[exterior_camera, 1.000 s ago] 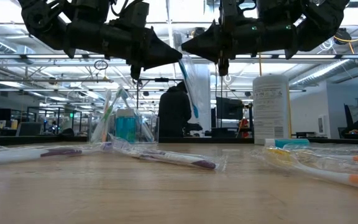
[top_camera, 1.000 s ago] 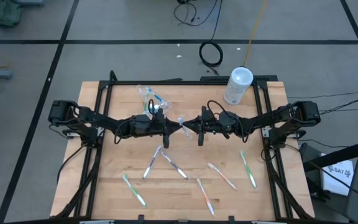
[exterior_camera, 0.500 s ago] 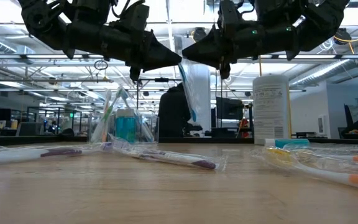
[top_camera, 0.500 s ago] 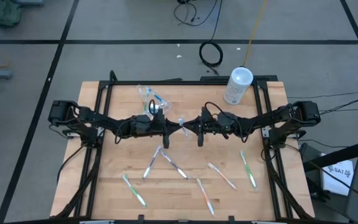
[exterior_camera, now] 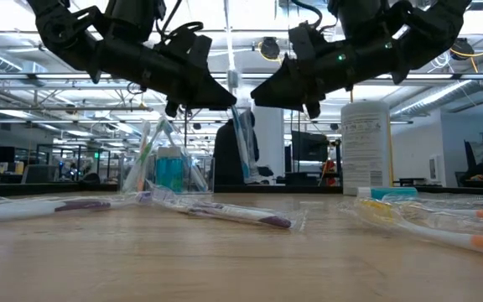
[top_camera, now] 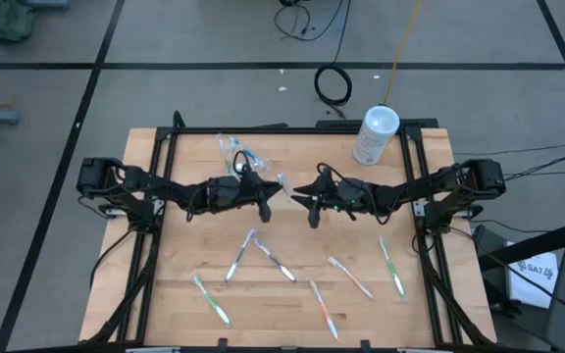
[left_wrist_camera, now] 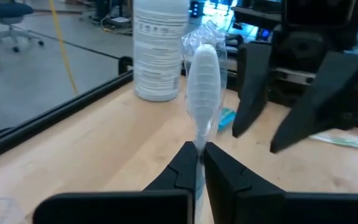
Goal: Pick & Place toothbrushing station
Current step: Put the blue toothbrush into the transparent organizer
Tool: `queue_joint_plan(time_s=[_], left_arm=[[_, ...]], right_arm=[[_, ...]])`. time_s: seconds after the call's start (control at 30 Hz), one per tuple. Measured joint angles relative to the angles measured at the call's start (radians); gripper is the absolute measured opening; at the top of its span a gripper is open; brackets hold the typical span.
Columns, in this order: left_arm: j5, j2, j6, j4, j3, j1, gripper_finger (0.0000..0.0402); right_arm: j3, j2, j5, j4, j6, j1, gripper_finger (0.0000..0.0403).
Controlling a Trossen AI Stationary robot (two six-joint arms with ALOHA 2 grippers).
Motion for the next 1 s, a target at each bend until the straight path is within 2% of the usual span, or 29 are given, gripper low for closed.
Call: queue_joint_plan(time_s=[0.13,0.3,0.43,0.67,0.87,1.0], left_arm=[[-0.010,-0.008,0.002,0.005,0.000,0.016,0.0005],[-0.116,-0.016,0.011,0.011,0.000,0.027,0.0019],[-0.197,-0.015,0.024,0.006,0.000,0.027,0.0008],[-0.305,-0.015,0.060,0.032,0.000,0.028,0.0019],[-0.390,-0.015,0.087,0.039,0.000,0.028,0.0006],[-0.453,-0.015,0.106,0.040,0.000,0.028,0.0013]], right_arm=[[0.000,0.000,0.001,-0.005,-0.006,-0.002,0.0111],[0.000,0.000,-0.002,-0.007,-0.009,-0.002,0.0108],[0.000,0.000,-0.002,-0.019,-0.009,-0.002,0.0108],[0.000,0.000,-0.002,-0.036,-0.009,-0.015,0.0109],[0.000,0.000,-0.002,-0.054,-0.009,-0.015,0.0108],[0.000,0.000,-0.002,-0.052,-0.009,-0.015,0.0107]])
